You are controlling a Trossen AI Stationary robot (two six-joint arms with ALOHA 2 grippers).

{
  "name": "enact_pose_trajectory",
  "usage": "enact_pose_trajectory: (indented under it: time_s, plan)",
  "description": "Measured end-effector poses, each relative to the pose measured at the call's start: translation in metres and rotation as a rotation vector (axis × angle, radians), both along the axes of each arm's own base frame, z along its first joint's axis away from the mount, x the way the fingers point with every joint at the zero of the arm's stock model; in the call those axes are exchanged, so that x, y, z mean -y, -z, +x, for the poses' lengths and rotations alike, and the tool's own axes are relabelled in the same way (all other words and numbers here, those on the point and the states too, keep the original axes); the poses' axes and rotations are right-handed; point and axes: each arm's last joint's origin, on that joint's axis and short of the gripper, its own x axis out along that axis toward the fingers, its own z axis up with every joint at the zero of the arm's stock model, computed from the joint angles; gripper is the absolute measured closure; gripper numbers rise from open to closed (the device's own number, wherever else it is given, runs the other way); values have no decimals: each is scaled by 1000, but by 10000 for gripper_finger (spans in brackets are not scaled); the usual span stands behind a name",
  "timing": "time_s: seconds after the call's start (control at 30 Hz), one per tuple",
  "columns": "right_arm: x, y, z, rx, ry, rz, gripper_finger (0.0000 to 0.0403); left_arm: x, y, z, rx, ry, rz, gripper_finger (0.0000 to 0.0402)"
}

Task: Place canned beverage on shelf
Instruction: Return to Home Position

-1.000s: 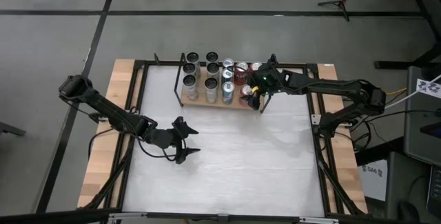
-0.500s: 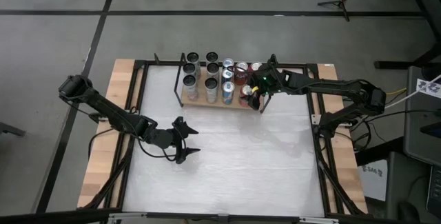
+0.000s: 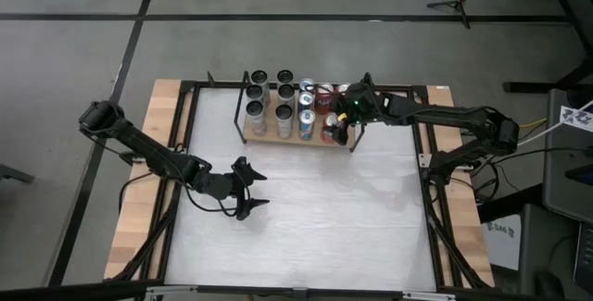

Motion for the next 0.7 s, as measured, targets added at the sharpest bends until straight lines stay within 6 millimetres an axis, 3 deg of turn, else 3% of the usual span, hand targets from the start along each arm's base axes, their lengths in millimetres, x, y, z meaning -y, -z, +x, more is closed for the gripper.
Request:
enact_pose_trajectory:
  time_s: [0.27, 0.5, 0.7]
  plan:
    - [1, -20, 2, -8, -1, 3, 63, 0, -1, 0, 7, -5, 2, 52]
    - [-2, -74, -4, -90, 1, 36, 63, -9, -16, 12, 164, -14, 47, 52]
    - [-7, -122, -13, -58, -5, 101, 63, -28, -43, 22, 291, -33, 110, 52]
